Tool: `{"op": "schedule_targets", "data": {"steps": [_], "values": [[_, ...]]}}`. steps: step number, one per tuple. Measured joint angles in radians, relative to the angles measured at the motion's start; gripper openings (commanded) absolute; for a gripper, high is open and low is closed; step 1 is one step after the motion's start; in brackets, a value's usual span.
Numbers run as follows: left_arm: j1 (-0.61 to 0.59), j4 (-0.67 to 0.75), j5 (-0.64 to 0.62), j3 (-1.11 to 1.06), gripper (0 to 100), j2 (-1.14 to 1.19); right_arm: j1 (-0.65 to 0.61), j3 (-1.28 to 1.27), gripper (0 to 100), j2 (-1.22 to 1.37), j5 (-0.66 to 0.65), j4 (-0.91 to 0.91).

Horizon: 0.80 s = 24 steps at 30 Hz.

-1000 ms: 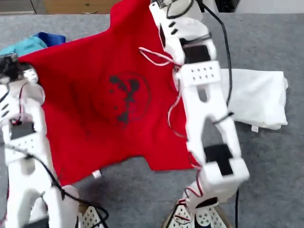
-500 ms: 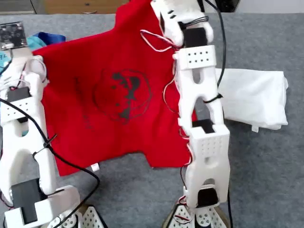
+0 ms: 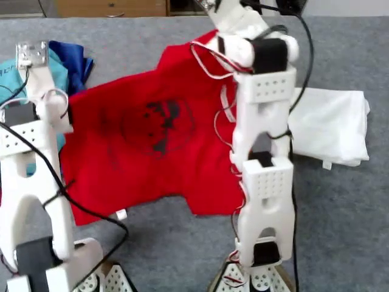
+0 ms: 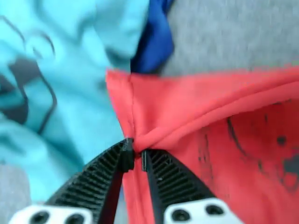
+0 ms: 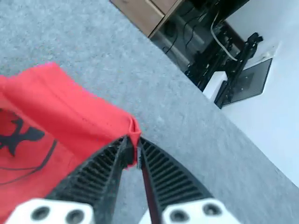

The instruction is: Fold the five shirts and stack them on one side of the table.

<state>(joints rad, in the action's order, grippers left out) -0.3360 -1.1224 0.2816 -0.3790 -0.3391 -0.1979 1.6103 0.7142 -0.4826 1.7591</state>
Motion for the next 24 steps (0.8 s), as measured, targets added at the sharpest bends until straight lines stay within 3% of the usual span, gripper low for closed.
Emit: {"op": "schedule_targets", "data": {"steps": [5, 10, 15, 24], "values": [[0.002, -0.020, 0.014, -0.203, 2, -0.198, 0.072, -0.046, 0.2, -0.018, 0.005, 0.012], [-0.015, -0.028, 0.037, -0.364, 2, -0.347, 0.074, -0.327, 0.2, -0.204, 0.005, 0.014], [-0.043, -0.069, 0.046, -0.384, 2, -0.353, 0.041, -0.806, 0.2, -0.540, 0.005, -0.017], [-0.074, -0.072, 0.112, -0.545, 2, -0.356, 0.049, -1.829, 0.2, -1.031, 0.005, -0.437]]}}
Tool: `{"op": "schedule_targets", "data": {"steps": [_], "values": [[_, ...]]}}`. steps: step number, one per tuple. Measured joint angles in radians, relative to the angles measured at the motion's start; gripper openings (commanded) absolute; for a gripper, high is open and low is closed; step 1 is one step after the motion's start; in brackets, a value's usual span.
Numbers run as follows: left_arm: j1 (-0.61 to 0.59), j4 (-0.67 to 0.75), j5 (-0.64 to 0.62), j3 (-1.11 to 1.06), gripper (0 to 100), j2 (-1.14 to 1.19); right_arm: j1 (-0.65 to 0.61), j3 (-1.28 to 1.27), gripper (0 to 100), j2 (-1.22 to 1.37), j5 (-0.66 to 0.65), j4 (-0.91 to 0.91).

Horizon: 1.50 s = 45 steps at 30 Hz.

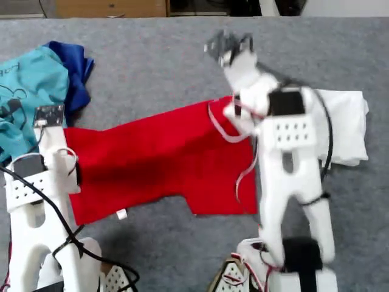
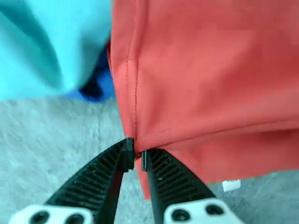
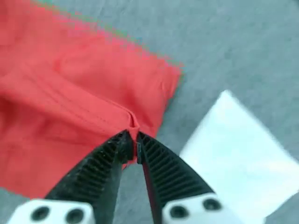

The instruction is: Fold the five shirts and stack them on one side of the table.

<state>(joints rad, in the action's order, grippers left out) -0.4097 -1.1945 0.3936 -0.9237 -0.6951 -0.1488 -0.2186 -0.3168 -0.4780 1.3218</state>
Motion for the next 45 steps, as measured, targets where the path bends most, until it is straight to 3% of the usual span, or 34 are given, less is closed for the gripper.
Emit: {"op": "schedule_targets", "data": {"steps": [5, 16, 30, 45], "values": [[-0.006, 0.003, 0.014, -0.081, 2, 0.000, 0.055, -0.315, 0.2, -0.132, 0.000, -0.094], [0.003, -0.115, 0.048, -0.110, 2, -0.103, 0.084, -0.605, 0.2, -0.367, -0.009, -0.126], [0.074, -0.135, 0.227, -0.227, 2, -0.213, 0.186, -0.730, 0.2, -0.423, 0.002, -0.157], [-0.032, -0.084, 0.338, -0.316, 2, -0.213, 0.196, -0.796, 0.2, -0.425, -0.071, -0.157]]}}
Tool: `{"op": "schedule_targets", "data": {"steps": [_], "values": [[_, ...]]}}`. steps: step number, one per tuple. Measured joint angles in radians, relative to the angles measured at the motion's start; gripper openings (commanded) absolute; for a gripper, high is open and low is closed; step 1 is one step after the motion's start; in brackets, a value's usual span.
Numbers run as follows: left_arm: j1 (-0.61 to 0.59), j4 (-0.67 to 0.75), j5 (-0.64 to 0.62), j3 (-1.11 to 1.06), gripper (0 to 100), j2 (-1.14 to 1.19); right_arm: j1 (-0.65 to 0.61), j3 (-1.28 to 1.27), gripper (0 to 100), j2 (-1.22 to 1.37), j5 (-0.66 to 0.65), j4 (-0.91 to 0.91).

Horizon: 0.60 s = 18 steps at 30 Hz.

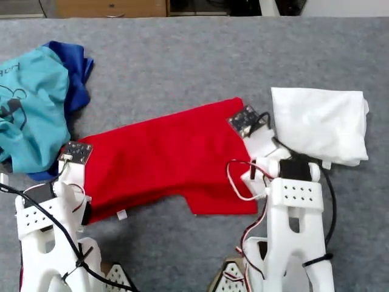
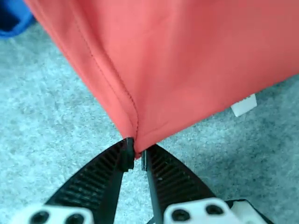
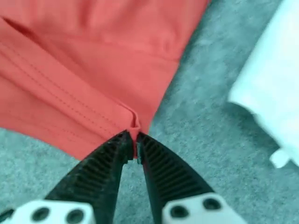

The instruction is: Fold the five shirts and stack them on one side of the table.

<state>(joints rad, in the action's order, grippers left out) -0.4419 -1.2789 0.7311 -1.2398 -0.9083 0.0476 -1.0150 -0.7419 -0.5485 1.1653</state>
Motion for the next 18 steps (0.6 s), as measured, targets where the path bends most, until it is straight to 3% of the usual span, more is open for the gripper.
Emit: {"op": "schedule_targets", "data": {"steps": [18], "values": [[0.012, 0.021, 0.028, -0.048, 2, -0.009, 0.000, -0.040, 0.2, -0.002, -0.049, -0.009]]}}
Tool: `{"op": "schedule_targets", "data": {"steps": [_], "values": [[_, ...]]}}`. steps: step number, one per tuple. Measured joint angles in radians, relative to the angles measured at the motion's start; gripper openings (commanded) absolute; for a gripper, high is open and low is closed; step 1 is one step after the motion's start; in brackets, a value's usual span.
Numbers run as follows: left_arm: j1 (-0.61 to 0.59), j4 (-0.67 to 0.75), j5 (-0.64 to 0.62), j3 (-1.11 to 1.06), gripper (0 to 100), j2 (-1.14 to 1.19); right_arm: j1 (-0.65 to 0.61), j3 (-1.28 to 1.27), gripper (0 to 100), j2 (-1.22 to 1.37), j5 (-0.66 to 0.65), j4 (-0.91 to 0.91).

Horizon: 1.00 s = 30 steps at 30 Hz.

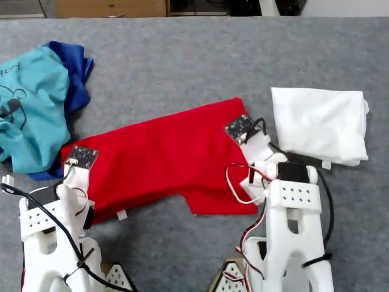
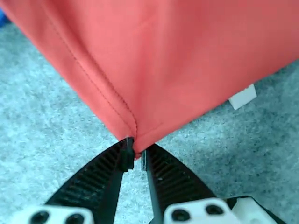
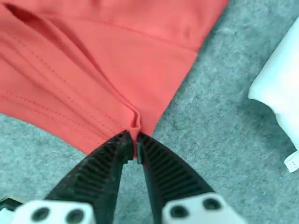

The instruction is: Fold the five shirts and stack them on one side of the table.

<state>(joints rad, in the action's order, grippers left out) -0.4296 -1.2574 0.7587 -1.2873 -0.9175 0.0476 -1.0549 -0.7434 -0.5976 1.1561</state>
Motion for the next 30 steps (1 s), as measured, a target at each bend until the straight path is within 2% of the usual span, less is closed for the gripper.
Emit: {"op": "schedule_targets", "data": {"steps": [3, 6, 9, 12, 15, 16, 18, 19, 20, 21, 24, 27, 30], "values": [[0.000, 0.000, 0.000, -0.003, 3, -0.002, 0.000, 0.000, 1.8, 0.000, -0.014, 0.000], [0.000, -0.012, 0.011, -0.003, 14, -0.002, 0.000, 0.000, 16.4, 0.000, -0.029, 0.002], [-0.005, -0.043, 0.032, 0.005, 17, -0.002, 0.000, 0.003, 33.8, 0.000, -0.061, 0.021], [-0.035, -0.051, 0.015, 0.051, 17, -0.002, 0.000, 0.044, 39.5, 0.000, -0.126, 0.071], [-0.083, -0.077, 0.009, 0.112, 17, -0.002, 0.000, 0.110, 33.8, 0.000, -0.141, 0.140], [-0.098, -0.094, 0.009, 0.140, 17, -0.002, 0.000, 0.143, 26.7, 0.000, -0.141, 0.160], [-0.135, -0.130, 0.009, 0.213, 12, -0.002, 0.000, 0.210, 1.6, 0.000, -0.127, 0.193], [-0.155, -0.155, 0.009, 0.262, 6, -0.002, 0.000, 0.249, 0.2, 0.000, -0.109, 0.204], [-0.175, -0.172, 0.000, 0.324, 1, -0.002, 0.000, 0.290, 6.7, 0.000, -0.087, 0.206], [-0.192, -0.181, -0.029, 0.387, 3, -0.002, -0.011, 0.327, 7.8, 0.006, -0.061, 0.206], [-0.193, -0.183, -0.212, 0.595, 2, 0.008, -0.123, 0.387, 0.0, 0.084, 0.025, 0.184], [-0.110, -0.140, -0.400, 0.664, 2, 0.052, -0.275, 0.416, 0.5, 0.249, 0.150, 0.084], [-0.023, -0.023, -0.534, 0.611, 2, 0.150, -0.365, 0.471, 0.2, 0.462, 0.252, -0.002]]}}
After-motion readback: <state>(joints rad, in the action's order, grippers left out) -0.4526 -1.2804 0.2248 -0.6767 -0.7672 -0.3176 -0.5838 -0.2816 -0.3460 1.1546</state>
